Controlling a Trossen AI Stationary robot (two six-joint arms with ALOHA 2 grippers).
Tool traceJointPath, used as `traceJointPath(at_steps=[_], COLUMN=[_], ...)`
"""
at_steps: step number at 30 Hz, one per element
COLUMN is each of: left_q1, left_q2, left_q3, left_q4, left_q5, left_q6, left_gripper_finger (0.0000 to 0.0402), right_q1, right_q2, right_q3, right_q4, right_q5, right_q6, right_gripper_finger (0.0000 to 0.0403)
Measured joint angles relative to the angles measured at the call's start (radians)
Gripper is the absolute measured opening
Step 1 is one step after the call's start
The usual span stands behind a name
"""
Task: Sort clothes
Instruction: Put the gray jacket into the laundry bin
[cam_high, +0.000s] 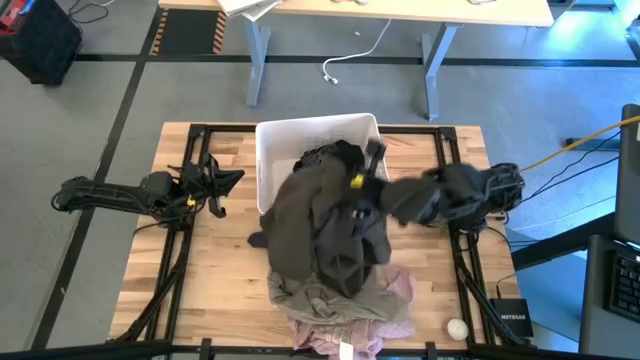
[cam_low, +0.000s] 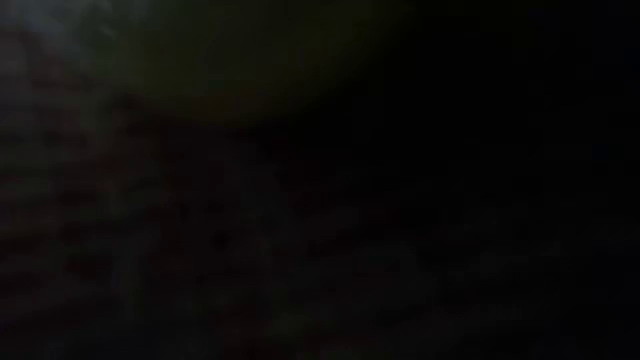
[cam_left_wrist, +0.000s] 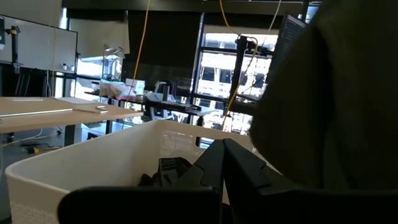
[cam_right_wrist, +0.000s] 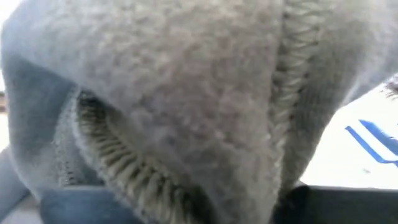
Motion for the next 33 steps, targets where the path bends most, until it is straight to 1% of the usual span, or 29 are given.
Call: traceJointPath(at_steps=[3,6,11,13,15,17,19,21,23,25,30,33], left_q1=[0.000,0.000,0.000,0.000,0.000,0.000,0.000,0.000,0.000,0.000,0.000,0.000], left_q2=[0.000,0.000,0.000,0.000,0.000,0.000,0.000,0.000,0.000,0.000,0.000,0.000], left_q3=[0.000,0.000,0.000,0.000,0.000,0.000,0.000,0.000,0.000,0.000,0.000,0.000], left_q4=[0.000,0.000,0.000,0.000,0.000,0.000,0.000,0.000,0.000,0.000,0.000,-0.007], left_q5=[0.000,0.000,0.000,0.000,0.000,0.000,0.000,0.000,0.000,0.000,0.000,0.000], left_q6=[0.006,0.009,0.010,0.010,0.011,0.011,0.011,0.011,0.011,0.013,0.016,0.016], left_gripper_finger=[0.0004,0.0004,0.0004,0.0004,0.0004,0.0004,0.0004,0.0004,0.0004,0.0004,0.0004,0.0004], right_q1=[-0.043,-0.080,-0.130,-0.149,-0.175,-0.213,-0.254,-0.299,-0.339,-0.374,-0.439,-0.459], right_q2=[-0.027,-0.042,-0.054,-0.054,-0.055,-0.056,-0.056,-0.057,-0.058,-0.058,-0.031,-0.018], right_q3=[0.000,0.000,0.000,0.011,0.015,0.016,0.016,0.017,0.018,0.018,0.014,0.001], right_q4=[0.112,0.274,0.677,0.839,0.982,1.097,1.169,1.171,1.098,0.949,0.546,0.387], right_q5=[0.005,0.005,-0.004,-0.034,-0.092,-0.138,-0.150,-0.145,-0.119,-0.102,-0.121,-0.145], right_q6=[-0.085,-0.209,-0.488,-0.600,-0.689,-0.744,-0.761,-0.757,-0.720,-0.650,-0.431,-0.342], right_gripper_finger=[0.0039,0.0039,0.0040,0.0040,0.0040,0.0041,0.0041,0.0041,0.0041,0.0041,0.0041,0.0046])
